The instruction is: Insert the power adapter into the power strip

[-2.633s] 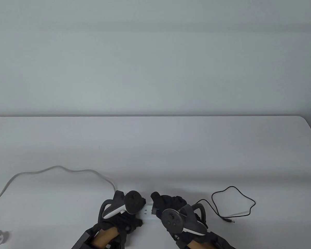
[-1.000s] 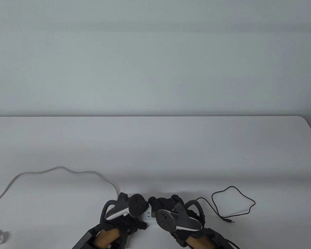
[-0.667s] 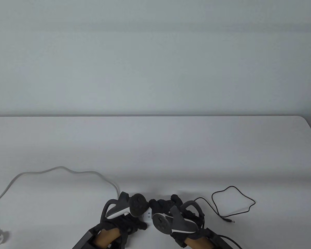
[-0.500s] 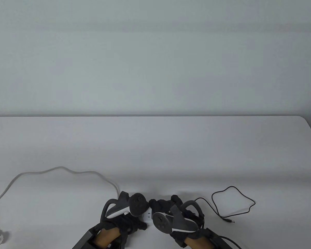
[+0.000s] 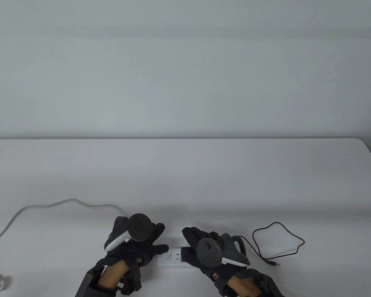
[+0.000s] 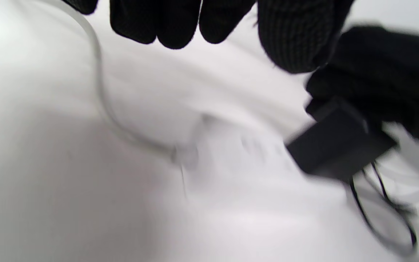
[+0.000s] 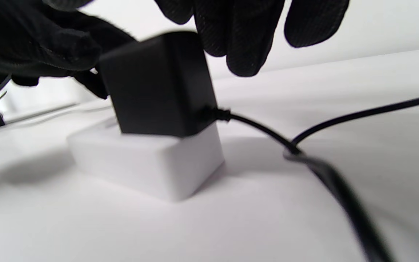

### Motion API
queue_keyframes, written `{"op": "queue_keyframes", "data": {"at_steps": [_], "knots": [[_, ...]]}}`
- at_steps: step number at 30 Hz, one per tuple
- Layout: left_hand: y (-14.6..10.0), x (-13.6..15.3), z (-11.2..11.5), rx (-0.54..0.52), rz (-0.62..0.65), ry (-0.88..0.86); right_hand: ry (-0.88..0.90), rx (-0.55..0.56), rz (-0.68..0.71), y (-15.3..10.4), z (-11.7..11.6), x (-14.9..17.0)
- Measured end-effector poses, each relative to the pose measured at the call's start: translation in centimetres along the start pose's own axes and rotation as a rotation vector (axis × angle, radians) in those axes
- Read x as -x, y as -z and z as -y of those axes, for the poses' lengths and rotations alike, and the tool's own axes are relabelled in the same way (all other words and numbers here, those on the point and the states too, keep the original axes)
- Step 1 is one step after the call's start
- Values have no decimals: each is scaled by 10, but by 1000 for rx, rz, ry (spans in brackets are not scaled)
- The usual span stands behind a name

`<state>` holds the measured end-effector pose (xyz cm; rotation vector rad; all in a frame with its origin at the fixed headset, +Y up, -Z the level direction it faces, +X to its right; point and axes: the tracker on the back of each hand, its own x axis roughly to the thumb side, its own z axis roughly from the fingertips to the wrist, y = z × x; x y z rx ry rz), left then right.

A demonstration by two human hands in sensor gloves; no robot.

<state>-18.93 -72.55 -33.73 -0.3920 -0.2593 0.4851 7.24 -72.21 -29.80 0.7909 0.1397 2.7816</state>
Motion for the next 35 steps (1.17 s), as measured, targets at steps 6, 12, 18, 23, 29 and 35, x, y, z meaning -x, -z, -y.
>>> {"op": "queue_keyframes", "data": {"at_steps": [6, 12, 18, 23, 29, 35], "knots": [[-15, 39, -24, -177, -93, -161, -15, 91, -57, -6, 8, 16], [-16, 53, -26, -227, -171, -113, -20, 88, -109, -6, 4, 31], [-15, 52, -22, -245, -176, -39, -55, 66, -125, -6, -1, 36], [-16, 46, -18, -267, -162, 22, -55, 55, -135, -5, -5, 39], [-14, 42, -12, -243, -132, 37, -92, 50, -143, -3, -5, 40], [-8, 37, 0, -176, -133, 92, -92, 40, -141, -5, -7, 41]]}}
